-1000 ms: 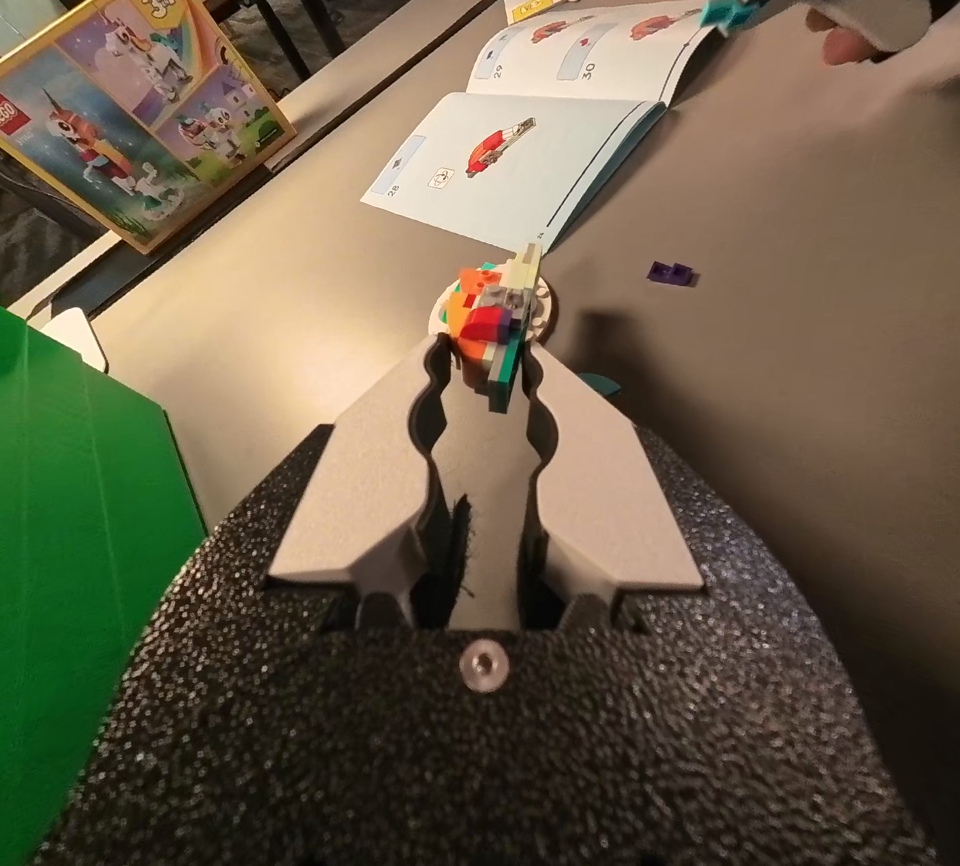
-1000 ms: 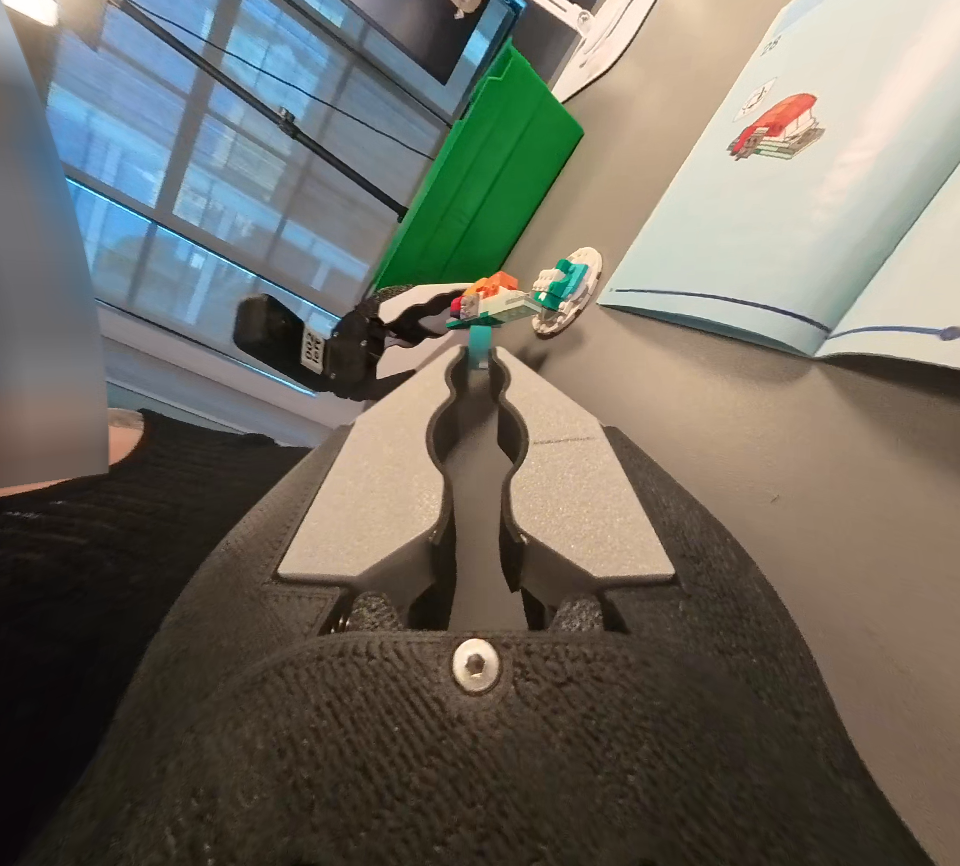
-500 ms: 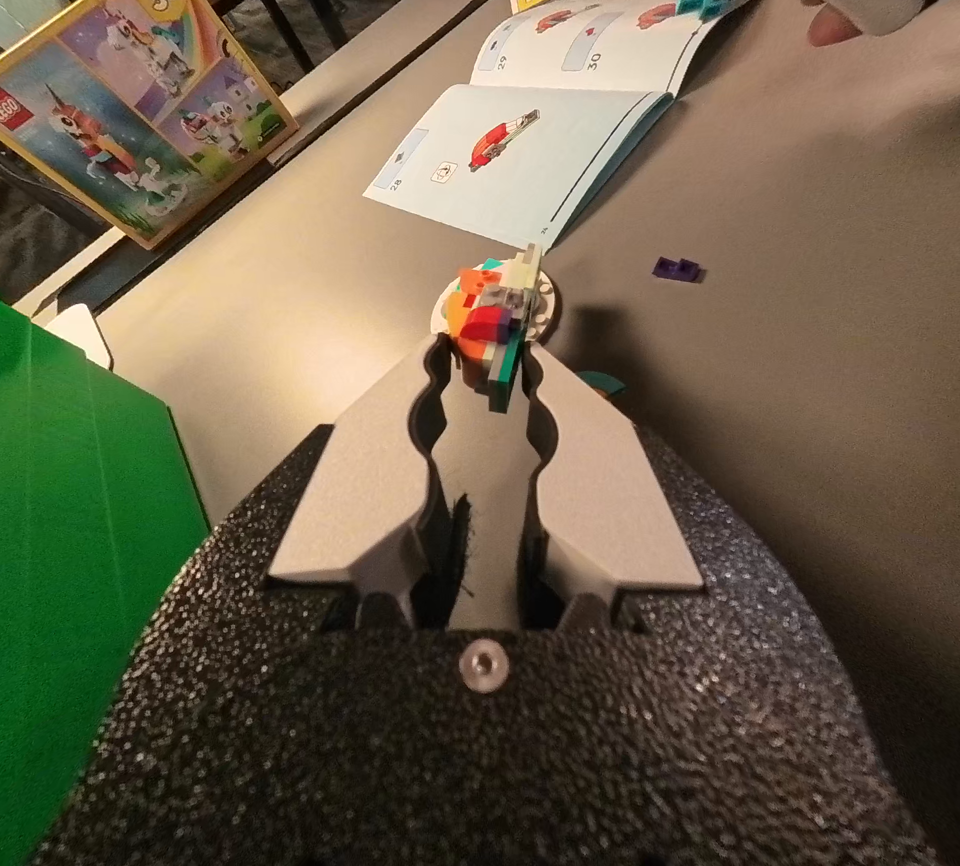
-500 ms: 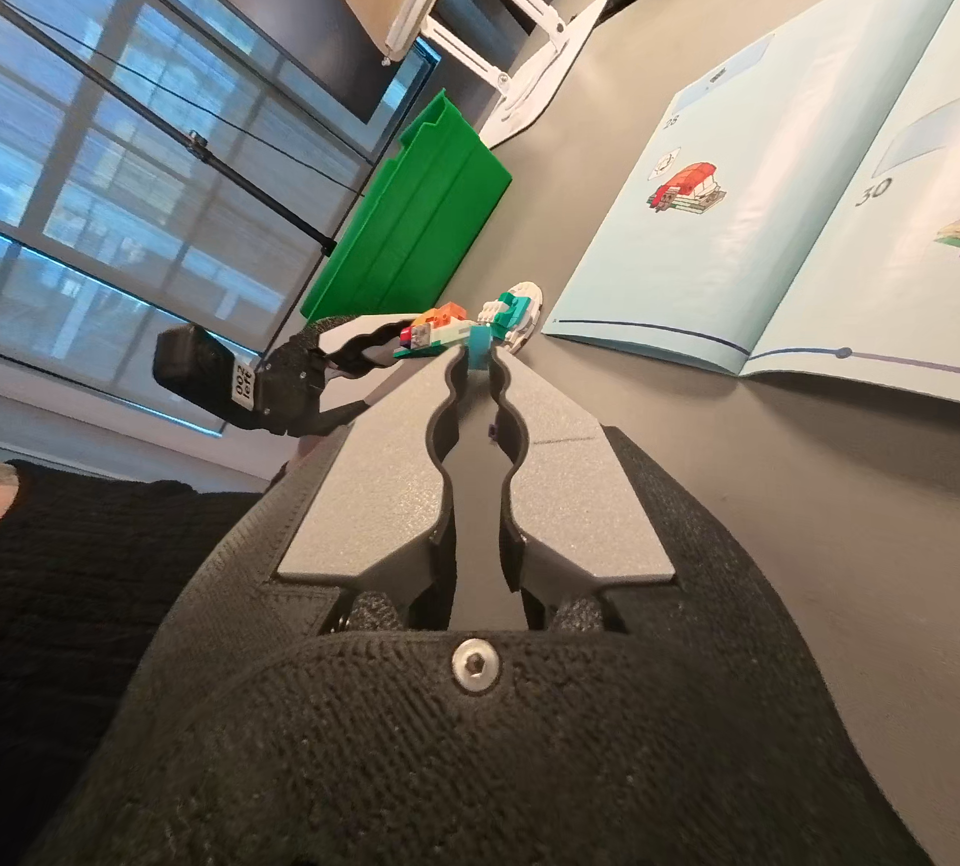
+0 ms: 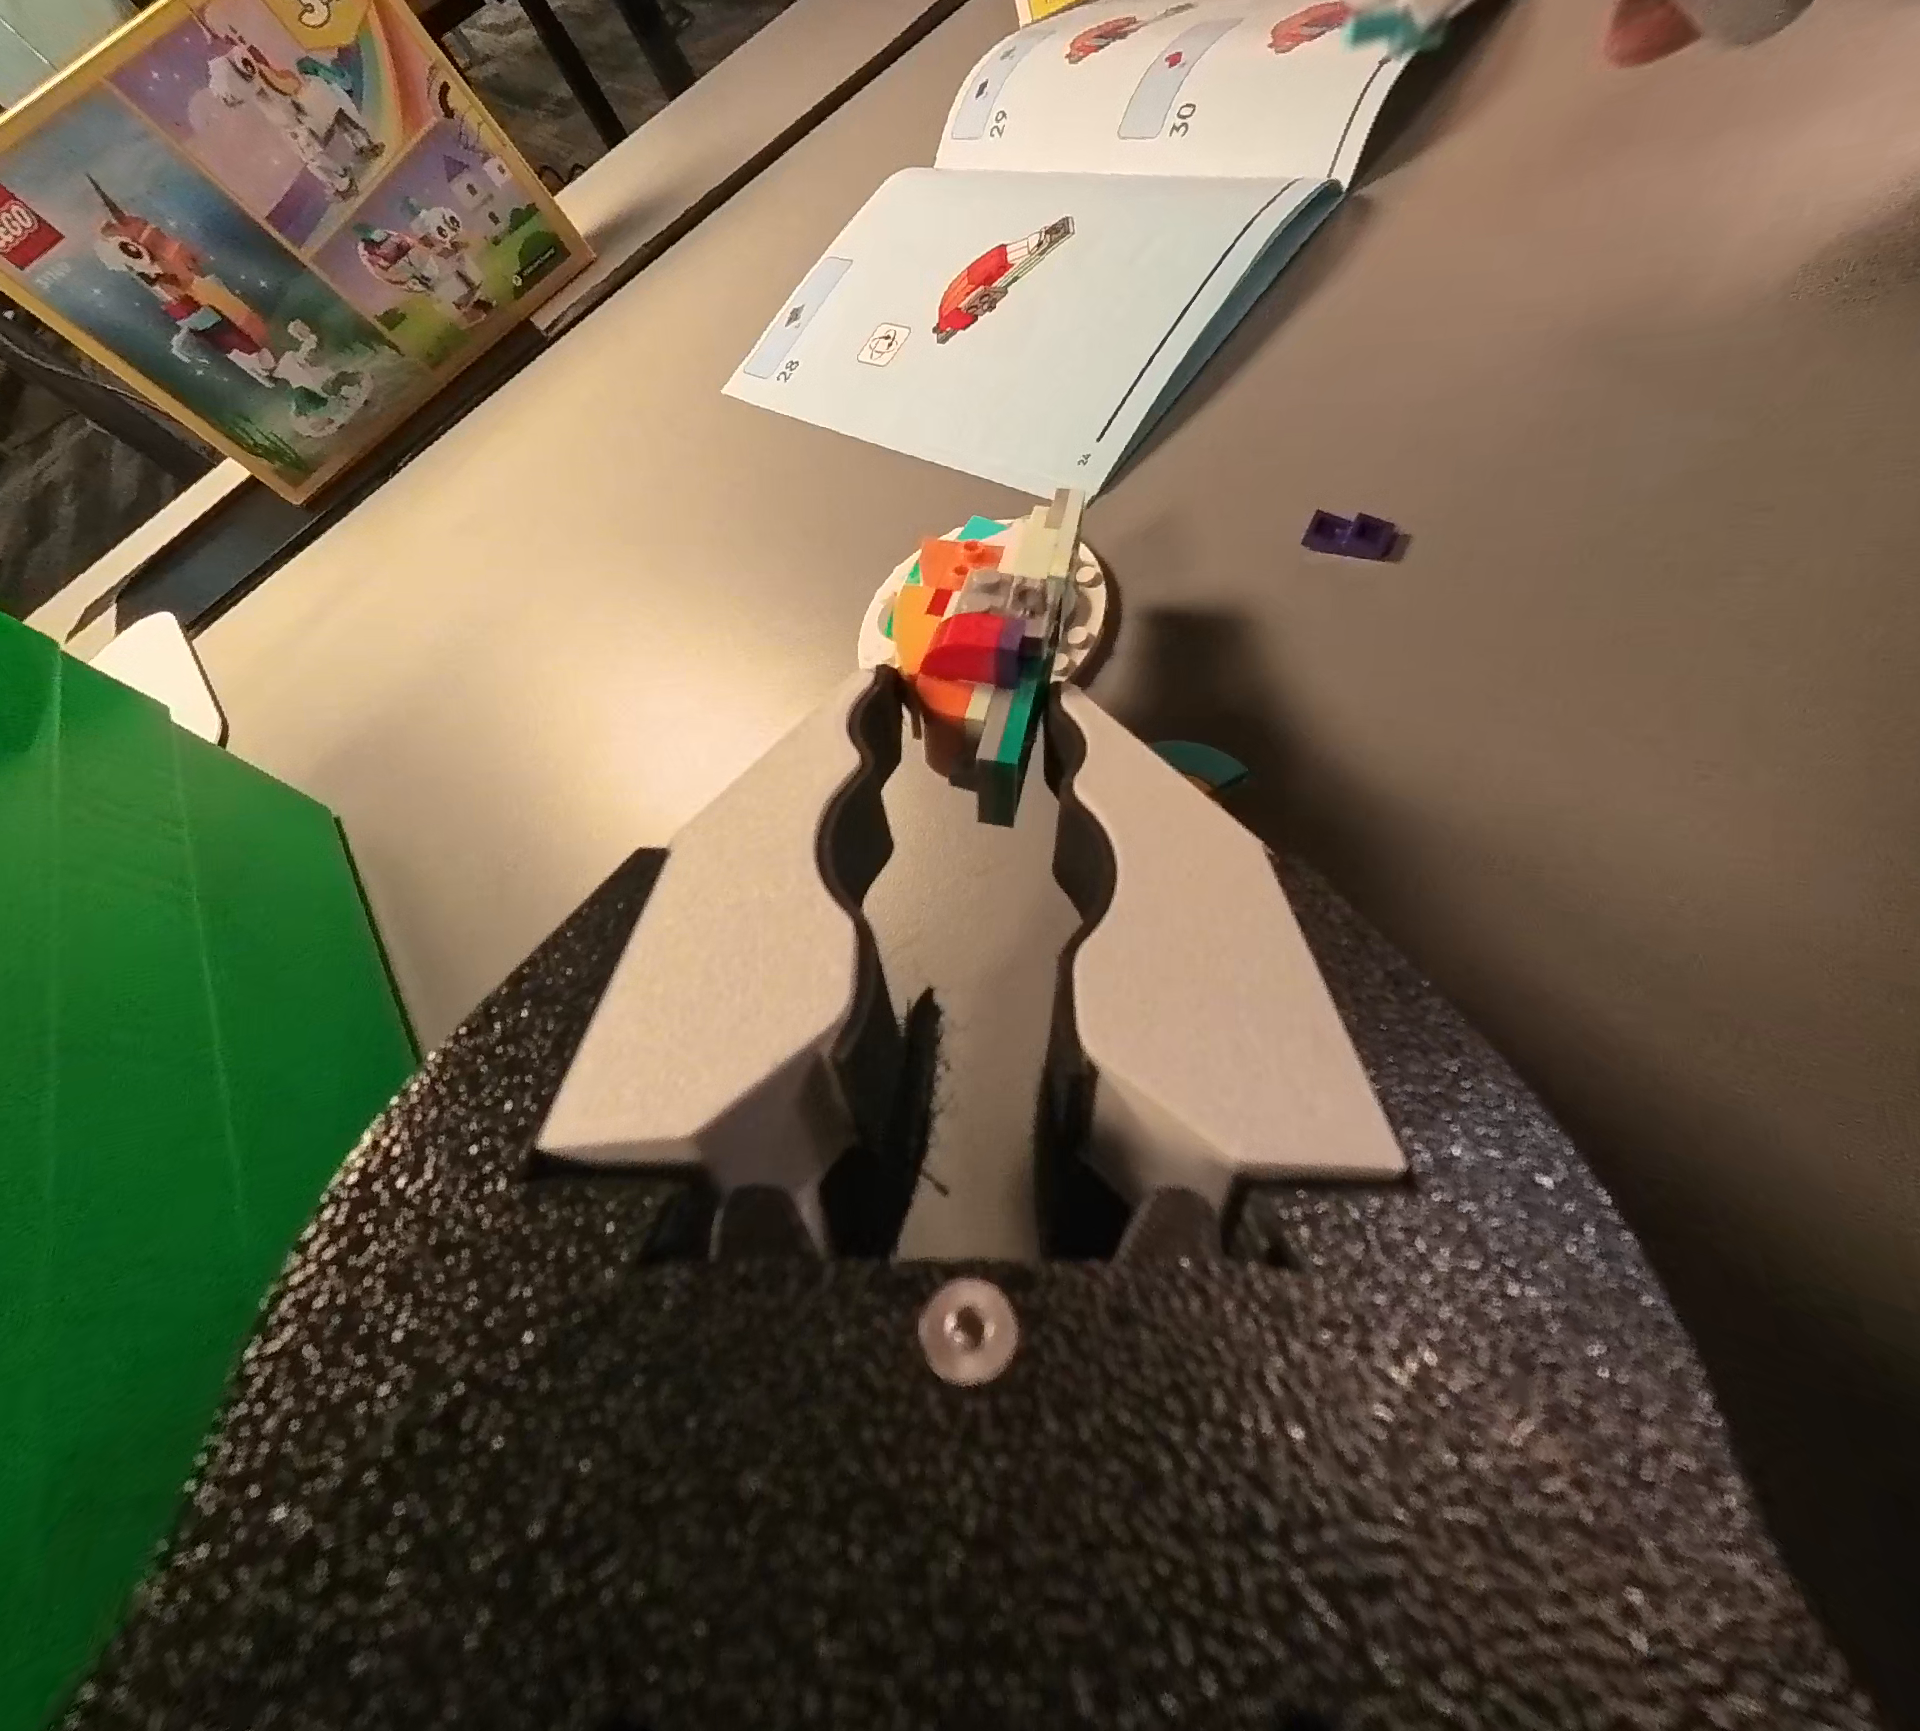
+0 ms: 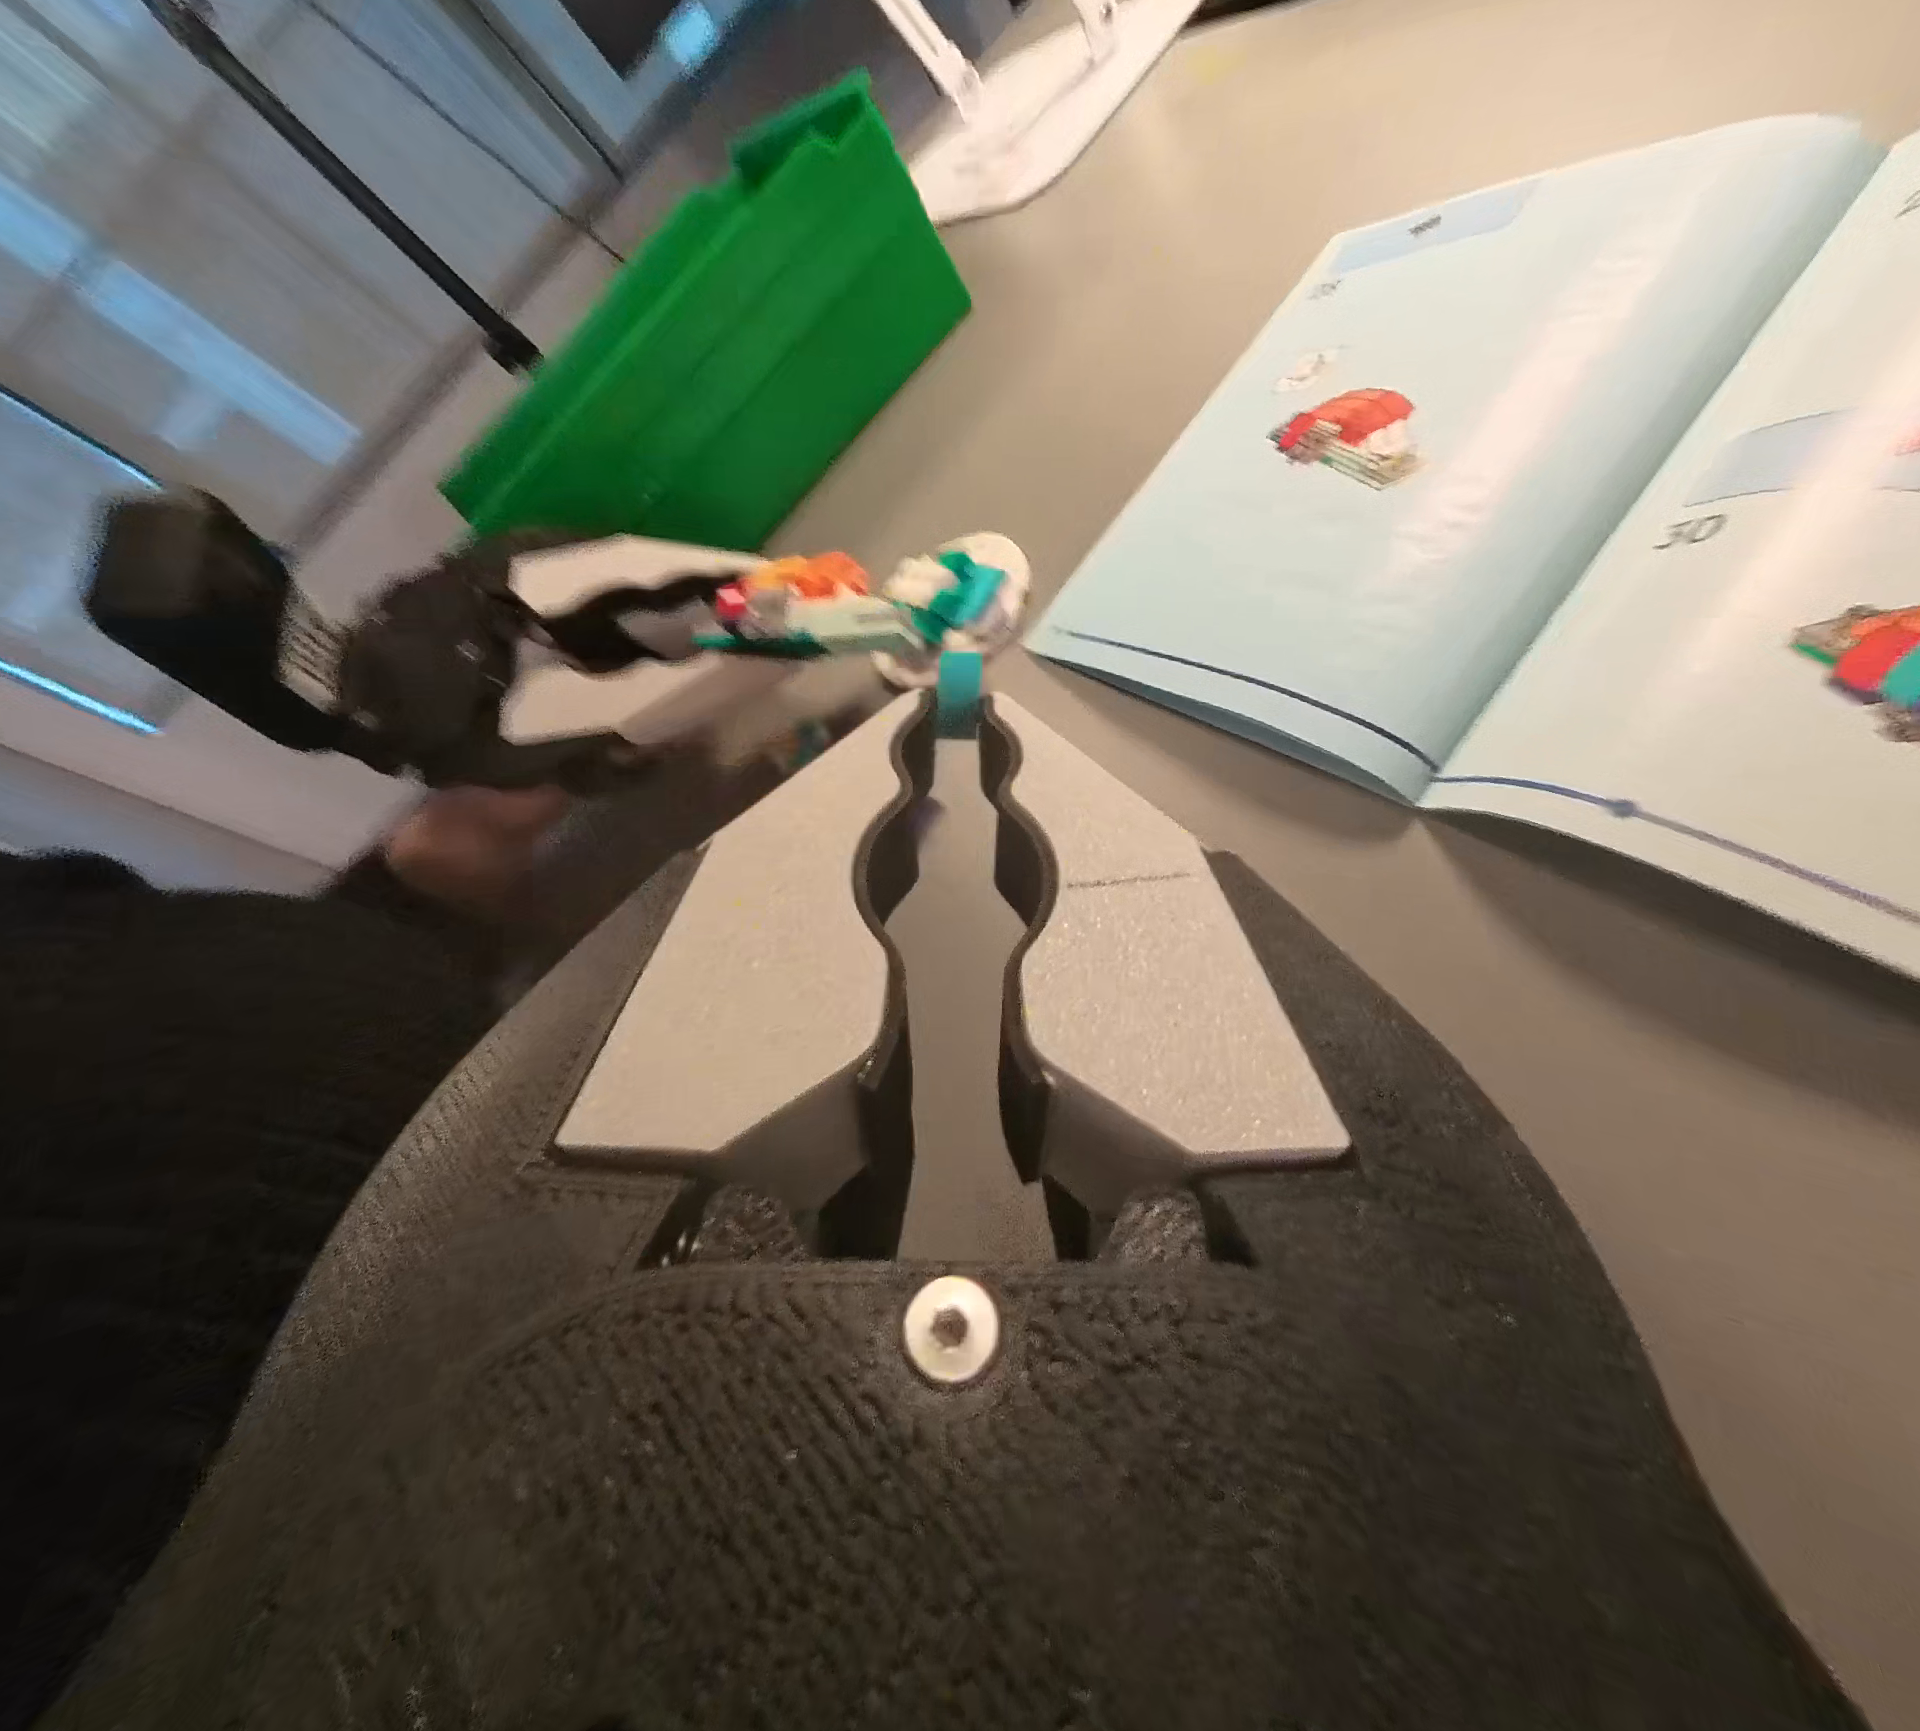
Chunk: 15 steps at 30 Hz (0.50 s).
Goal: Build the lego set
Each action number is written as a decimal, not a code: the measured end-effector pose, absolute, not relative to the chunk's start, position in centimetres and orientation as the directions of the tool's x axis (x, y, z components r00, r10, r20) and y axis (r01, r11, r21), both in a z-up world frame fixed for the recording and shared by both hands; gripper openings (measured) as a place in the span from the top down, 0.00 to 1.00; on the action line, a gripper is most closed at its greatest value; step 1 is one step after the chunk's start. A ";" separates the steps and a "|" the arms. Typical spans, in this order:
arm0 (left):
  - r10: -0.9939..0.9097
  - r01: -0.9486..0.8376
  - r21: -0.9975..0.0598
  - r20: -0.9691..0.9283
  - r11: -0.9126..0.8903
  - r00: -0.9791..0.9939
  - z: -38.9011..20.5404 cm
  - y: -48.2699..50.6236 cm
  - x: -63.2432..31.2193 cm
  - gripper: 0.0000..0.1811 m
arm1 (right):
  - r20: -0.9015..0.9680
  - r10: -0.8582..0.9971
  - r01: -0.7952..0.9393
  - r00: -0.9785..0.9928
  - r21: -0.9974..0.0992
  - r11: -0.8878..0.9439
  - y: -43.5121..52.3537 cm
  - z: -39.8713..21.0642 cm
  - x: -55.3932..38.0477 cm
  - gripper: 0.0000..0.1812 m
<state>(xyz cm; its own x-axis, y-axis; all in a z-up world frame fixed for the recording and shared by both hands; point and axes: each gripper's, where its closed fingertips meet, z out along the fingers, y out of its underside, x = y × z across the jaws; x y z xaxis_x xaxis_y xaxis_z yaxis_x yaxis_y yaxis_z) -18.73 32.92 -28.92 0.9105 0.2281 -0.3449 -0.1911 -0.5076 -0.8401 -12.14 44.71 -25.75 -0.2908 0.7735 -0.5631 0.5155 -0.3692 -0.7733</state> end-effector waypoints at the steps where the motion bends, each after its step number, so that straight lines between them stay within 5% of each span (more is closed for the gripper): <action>1: 0.228 -0.191 -0.840 -0.344 -0.507 0.911 -28.9 32.9 -18.7 0.86 | -0.481 0.823 0.538 -0.302 -0.799 -0.269 44.8 -26.8 -11.9 0.97; 7: 0.224 -0.193 -0.838 -0.347 -0.510 0.911 -29.0 32.9 -18.7 0.86 | -0.002 0.862 0.594 -0.506 -0.726 0.347 45.0 -31.4 -9.7 0.96; 15: 0.219 -0.197 -0.833 -0.352 -0.517 0.910 -29.1 33.0 -18.7 0.86 | -0.056 0.825 0.609 -0.562 -0.703 0.368 43.7 -31.9 -8.8 0.89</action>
